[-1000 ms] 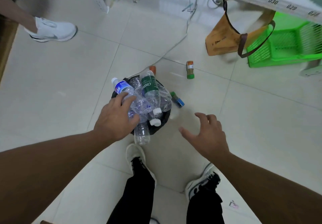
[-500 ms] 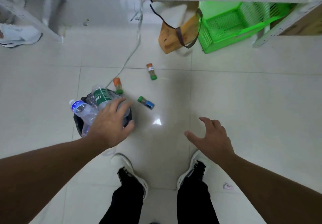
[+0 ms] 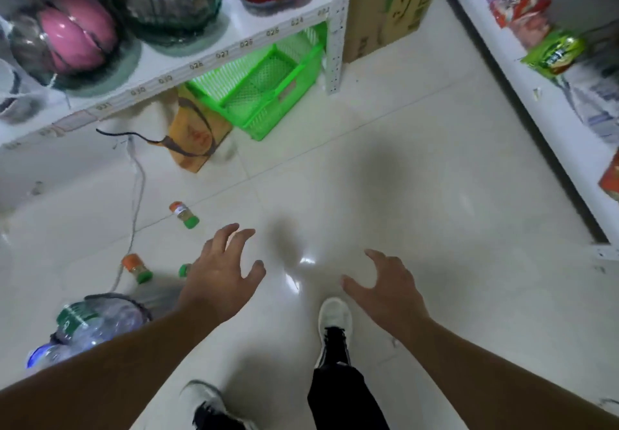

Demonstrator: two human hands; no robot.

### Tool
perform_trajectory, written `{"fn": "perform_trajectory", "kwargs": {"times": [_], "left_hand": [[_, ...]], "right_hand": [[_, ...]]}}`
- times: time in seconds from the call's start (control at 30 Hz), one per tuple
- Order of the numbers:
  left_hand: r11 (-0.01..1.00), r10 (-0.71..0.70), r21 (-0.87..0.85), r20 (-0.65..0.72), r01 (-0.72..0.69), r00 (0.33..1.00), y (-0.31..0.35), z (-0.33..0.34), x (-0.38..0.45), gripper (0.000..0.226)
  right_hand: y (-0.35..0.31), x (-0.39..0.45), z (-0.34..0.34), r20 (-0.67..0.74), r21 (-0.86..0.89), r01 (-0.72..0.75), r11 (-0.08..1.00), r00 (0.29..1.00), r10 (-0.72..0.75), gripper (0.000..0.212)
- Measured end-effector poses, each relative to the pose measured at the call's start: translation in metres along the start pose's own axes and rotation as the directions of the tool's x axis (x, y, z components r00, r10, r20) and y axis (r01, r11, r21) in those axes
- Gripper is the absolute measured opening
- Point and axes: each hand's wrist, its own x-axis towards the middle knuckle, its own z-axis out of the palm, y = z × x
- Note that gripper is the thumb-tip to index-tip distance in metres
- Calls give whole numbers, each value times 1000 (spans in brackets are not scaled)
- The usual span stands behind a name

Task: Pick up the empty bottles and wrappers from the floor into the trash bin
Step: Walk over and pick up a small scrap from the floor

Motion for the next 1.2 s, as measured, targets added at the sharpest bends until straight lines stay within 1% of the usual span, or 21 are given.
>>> {"fn": "perform_trajectory", "kwargs": {"times": [0.1,0.2,0.33,0.4,0.43,0.53,0.57,0.63,0.73,0.83,0.9,0.97,1.0,1.07,1.13,1.2], "left_hand": [[998,58,-1,49,-58,997,51,10,19,65],[987,155,20,106,-158,982,92,20,29,67],[965,248,33,189,-258,950,129,29,37,64],[954,288,15,224,-299,931,143,32,36,62],[950,301,2,250,-312,920,149,33,36,61],[962,272,-82,329,-260,904,168,28,28,62],[957,290,-98,343,-273,894,172,25,23,63],[935,347,-72,382,-346,857,177,16,13,65],[907,385,-24,449,-420,807,191,-4,-3,72],[851,462,6,468,-525,754,210,-29,-13,74],[812,500,41,466,-583,730,229,-48,-16,72],[789,547,19,435,-614,715,253,-68,-23,68],[780,566,11,414,-626,713,267,-78,-27,66],[756,594,29,389,-654,704,296,-92,-35,64],[731,615,52,380,-680,691,326,-100,-46,64],[696,654,57,361,-716,665,361,-104,-59,63]], "right_hand": [[32,-7,-23,-19,80,-79,994,997,81,96],[62,-15,-38,-21,102,-141,985,989,143,96],[93,-23,-51,-12,184,-255,949,965,262,96],[101,-28,-53,-19,253,-288,924,953,302,95],[103,-33,-54,-23,296,-295,909,949,315,94],[105,-61,-49,-12,398,-314,862,938,347,89],[106,-76,-46,-5,419,-327,847,932,362,89],[109,-110,-39,11,474,-380,794,905,426,88],[119,-168,-32,35,548,-469,693,840,541,87],[124,-216,-41,26,574,-512,639,791,611,94],[125,-239,-54,8,592,-508,626,780,626,94],[122,-257,-75,-25,636,-471,611,778,627,90],[119,-266,-89,-40,659,-446,606,783,620,91],[119,-285,-115,-75,694,-403,596,783,617,100],[124,-305,-141,-112,696,-379,610,782,613,106],[136,-323,-165,-157,670,-367,646,780,606,103]]}}
